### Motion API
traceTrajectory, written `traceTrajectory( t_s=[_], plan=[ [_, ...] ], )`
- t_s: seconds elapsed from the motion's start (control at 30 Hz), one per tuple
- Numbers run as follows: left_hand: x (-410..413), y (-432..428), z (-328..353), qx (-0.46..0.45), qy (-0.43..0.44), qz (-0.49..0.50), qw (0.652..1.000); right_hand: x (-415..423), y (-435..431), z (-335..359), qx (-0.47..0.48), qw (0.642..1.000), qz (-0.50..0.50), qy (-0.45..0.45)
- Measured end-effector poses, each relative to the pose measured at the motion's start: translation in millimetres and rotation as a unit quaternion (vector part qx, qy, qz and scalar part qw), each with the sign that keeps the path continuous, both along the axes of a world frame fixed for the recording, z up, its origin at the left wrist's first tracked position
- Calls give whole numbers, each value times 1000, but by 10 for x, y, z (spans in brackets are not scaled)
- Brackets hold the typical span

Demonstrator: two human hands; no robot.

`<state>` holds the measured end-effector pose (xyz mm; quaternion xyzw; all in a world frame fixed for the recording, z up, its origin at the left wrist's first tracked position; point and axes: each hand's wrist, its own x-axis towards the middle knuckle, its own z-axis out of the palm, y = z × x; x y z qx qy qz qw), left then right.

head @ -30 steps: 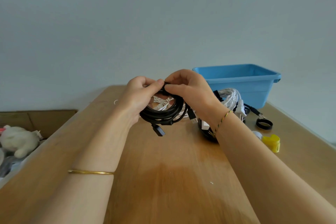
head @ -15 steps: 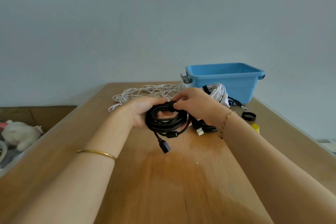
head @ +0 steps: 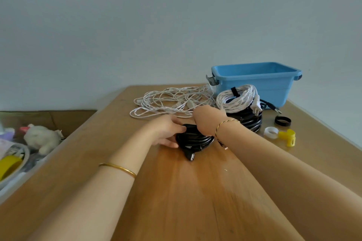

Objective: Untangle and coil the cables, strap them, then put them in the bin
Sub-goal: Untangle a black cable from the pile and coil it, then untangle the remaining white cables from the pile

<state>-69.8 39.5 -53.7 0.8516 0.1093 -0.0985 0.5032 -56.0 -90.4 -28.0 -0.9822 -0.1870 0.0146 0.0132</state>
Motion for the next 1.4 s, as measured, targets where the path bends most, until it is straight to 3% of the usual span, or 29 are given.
traceTrajectory(
  t_s=[0.3, 0.43, 0.53, 0.67, 0.83, 0.97, 1.03, 1.17, 1.3, 1.4],
  plan=[
    [132, -41, -116, -43, -54, -56, 996, -84, 119, 59, -60, 998, -16, 7],
    [179, 89, -75, -40, -53, -90, 994, -46, 170, 187, -25, 998, 25, -42],
    [250, 271, -15, 105, -117, -34, 987, 129, 162, 319, 37, 995, 36, -82],
    [557, 487, -108, 386, -183, -15, 904, 393, 193, 330, 111, 990, 13, -88],
    [877, 472, -278, 442, -193, -63, 874, 525, 244, 141, 251, 967, -17, -39],
    [937, 457, -299, 510, -247, 9, 824, 675, 316, 13, 387, 921, -50, 2],
    [941, 483, -271, 474, -302, 37, 826, 717, 346, -28, 431, 900, -59, 25],
    [971, 652, -25, 288, -381, 132, 869, 767, 398, -80, 488, 869, -78, 40],
    [909, 736, 286, 191, -416, 218, 862, 727, 420, -30, 526, 848, -68, -17],
    [892, 824, 475, 69, -446, 275, 849, 700, 395, 3, 545, 835, -56, -44]
  ],
)
